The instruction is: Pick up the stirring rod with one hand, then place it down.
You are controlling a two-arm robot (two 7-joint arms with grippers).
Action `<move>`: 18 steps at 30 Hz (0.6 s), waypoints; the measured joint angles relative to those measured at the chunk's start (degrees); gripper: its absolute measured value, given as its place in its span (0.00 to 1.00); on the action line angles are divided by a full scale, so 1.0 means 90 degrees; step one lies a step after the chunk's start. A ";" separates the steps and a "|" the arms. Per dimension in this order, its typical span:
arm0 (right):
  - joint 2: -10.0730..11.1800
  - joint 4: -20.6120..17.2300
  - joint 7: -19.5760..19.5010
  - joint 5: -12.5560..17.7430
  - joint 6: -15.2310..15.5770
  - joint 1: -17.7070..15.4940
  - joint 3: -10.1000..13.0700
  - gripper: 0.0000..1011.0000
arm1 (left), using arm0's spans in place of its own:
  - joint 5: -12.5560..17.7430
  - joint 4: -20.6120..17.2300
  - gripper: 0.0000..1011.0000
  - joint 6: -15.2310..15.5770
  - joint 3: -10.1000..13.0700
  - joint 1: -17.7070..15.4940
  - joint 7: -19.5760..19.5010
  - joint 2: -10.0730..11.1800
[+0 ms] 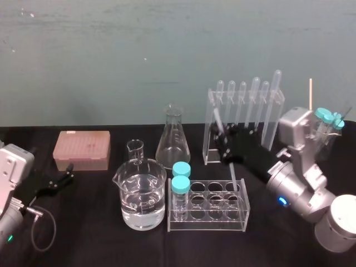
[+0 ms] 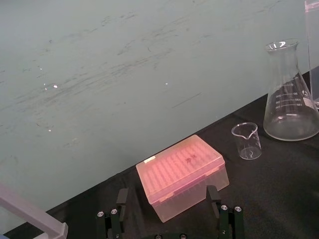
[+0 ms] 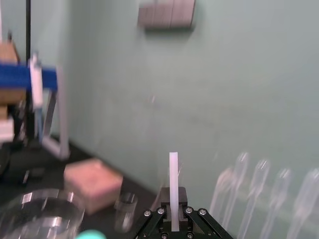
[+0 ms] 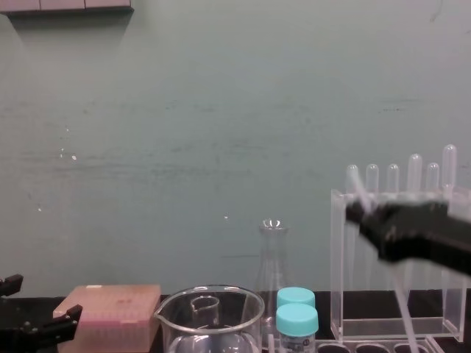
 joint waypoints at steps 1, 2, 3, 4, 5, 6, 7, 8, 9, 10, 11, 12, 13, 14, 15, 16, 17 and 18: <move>-0.0026 -0.0011 0.0000 0.0013 -0.0139 -0.0016 0.0055 0.07 | 0.0000 0.0000 0.99 0.0000 0.0000 0.0000 0.0000 0.0000; -0.0071 -0.0027 0.0013 0.0082 -0.0384 -0.0038 0.0159 0.07 | 0.0000 0.0000 0.99 0.0000 0.0000 0.0000 0.0000 0.0000; -0.0094 -0.0032 0.0038 0.0125 -0.0499 -0.0048 0.0210 0.07 | 0.0000 0.0000 0.99 0.0000 0.0000 0.0000 0.0000 0.0000; -0.0140 -0.0034 0.0109 0.0225 -0.0735 -0.0065 0.0307 0.07 | 0.0000 0.0000 0.99 0.0000 0.0000 0.0000 0.0000 0.0000; -0.0158 -0.0033 0.0154 0.0277 -0.0848 -0.0071 0.0349 0.07 | 0.0000 0.0000 0.99 0.0000 0.0000 0.0000 0.0000 0.0000; -0.0189 -0.0020 0.0237 0.0355 -0.1035 -0.0082 0.0420 0.07 | 0.0000 0.0000 0.99 0.0000 0.0000 0.0000 0.0000 0.0000; -0.0203 -0.0006 0.0279 0.0387 -0.1130 -0.0091 0.0457 0.07 | 0.0000 0.0000 0.99 0.0000 0.0000 0.0000 0.0000 0.0000; -0.0213 0.0009 0.0325 0.0424 -0.1226 -0.0101 0.0492 0.07 | 0.0000 0.0000 0.99 0.0000 0.0000 0.0000 0.0000 0.0000; -0.0222 0.0025 0.0362 0.0463 -0.1306 -0.0112 0.0529 0.07 | 0.0000 0.0000 0.99 0.0000 0.0000 0.0000 0.0000 0.0000; -0.0229 0.0038 0.0405 0.0499 -0.1373 -0.0125 0.0566 0.07 | 0.0000 0.0000 0.99 0.0000 0.0000 0.0000 0.0000 0.0000; -0.0238 0.0064 0.0461 0.0551 -0.1468 -0.0153 0.0625 0.07 | 0.0000 0.0000 0.99 0.0000 0.0000 0.0000 0.0000 0.0000; -0.0241 0.0080 0.0484 0.0566 -0.1509 -0.0172 0.0653 0.07 | 0.0000 0.0000 0.99 0.0000 0.0000 0.0000 0.0000 0.0000; -0.0241 0.0093 0.0498 0.0581 -0.1532 -0.0191 0.0679 0.07 | 0.0000 0.0000 0.99 0.0000 0.0000 0.0000 0.0000 0.0000; -0.0238 0.0119 0.0520 0.0599 -0.1556 -0.0234 0.0730 0.07 | 0.0000 0.0000 0.99 0.0000 0.0000 0.0000 0.0000 0.0000; -0.0234 0.0133 0.0523 0.0599 -0.1556 -0.0258 0.0755 0.07 | 0.0000 0.0000 0.99 0.0000 0.0000 0.0000 0.0000 0.0000; -0.0228 0.0145 0.0524 0.0597 -0.1555 -0.0282 0.0776 0.07 | 0.0000 0.0000 0.99 0.0000 0.0000 0.0000 0.0000 0.0000; -0.0223 0.0152 0.0524 0.0594 -0.1549 -0.0300 0.0790 0.07 | 0.0000 0.0000 0.99 0.0000 0.0000 0.0000 0.0000 0.0000; -0.0208 0.0172 0.0519 0.0566 -0.1513 -0.0354 0.0830 0.07 | 0.0000 0.0000 0.99 0.0000 0.0000 0.0000 0.0000 0.0000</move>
